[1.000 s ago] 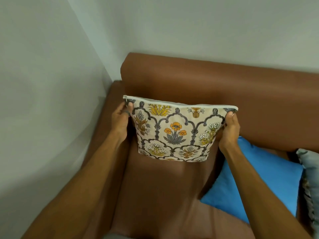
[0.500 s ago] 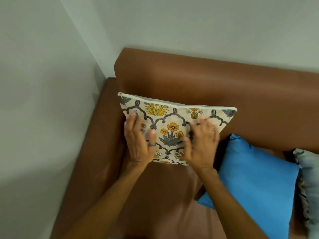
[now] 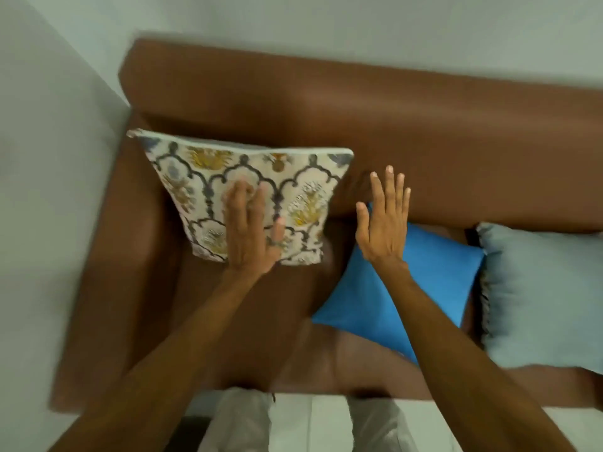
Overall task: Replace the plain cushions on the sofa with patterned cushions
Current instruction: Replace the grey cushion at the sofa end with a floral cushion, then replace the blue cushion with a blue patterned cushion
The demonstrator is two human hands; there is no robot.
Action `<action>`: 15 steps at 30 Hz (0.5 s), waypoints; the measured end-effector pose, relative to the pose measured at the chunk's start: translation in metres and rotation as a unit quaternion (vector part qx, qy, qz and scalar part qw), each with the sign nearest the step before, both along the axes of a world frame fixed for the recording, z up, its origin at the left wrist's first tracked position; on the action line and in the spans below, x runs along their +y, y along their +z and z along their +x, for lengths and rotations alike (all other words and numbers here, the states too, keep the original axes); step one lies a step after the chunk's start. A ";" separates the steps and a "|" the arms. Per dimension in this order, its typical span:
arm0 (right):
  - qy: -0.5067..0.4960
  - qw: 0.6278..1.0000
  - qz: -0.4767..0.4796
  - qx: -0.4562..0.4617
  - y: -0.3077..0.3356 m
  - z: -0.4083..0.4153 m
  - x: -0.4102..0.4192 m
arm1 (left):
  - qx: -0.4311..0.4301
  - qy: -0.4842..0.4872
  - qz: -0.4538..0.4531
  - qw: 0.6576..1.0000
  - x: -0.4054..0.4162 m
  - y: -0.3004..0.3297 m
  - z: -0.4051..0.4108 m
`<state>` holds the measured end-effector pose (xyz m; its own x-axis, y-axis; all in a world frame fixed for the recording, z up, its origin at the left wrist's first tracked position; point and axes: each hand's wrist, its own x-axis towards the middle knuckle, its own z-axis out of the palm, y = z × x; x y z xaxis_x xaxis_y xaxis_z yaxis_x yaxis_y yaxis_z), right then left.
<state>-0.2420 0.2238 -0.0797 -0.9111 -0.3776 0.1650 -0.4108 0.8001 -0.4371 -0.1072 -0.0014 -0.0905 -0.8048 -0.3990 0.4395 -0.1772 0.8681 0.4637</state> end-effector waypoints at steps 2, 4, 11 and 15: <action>-0.064 0.995 -0.009 -0.071 -0.017 0.013 0.061 | -0.075 -0.100 0.109 0.986 0.076 -0.019 0.012; -0.160 0.973 -0.012 -0.166 -0.038 0.019 0.123 | -0.175 -0.166 0.201 0.950 0.138 -0.042 0.013; -0.259 0.854 -0.148 -0.426 -0.088 0.028 0.282 | -0.373 -0.047 0.406 0.833 0.229 -0.098 -0.031; -0.206 0.820 -0.177 -0.505 -0.065 0.013 0.305 | -0.382 -0.042 0.447 0.808 0.223 -0.069 -0.028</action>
<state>-0.2287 0.5284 -0.1448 -0.6890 -0.0945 -0.7186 0.5761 0.5303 -0.6220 -0.1348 0.2216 -0.1598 -0.7452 -0.2121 -0.6323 -0.6665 0.2714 0.6944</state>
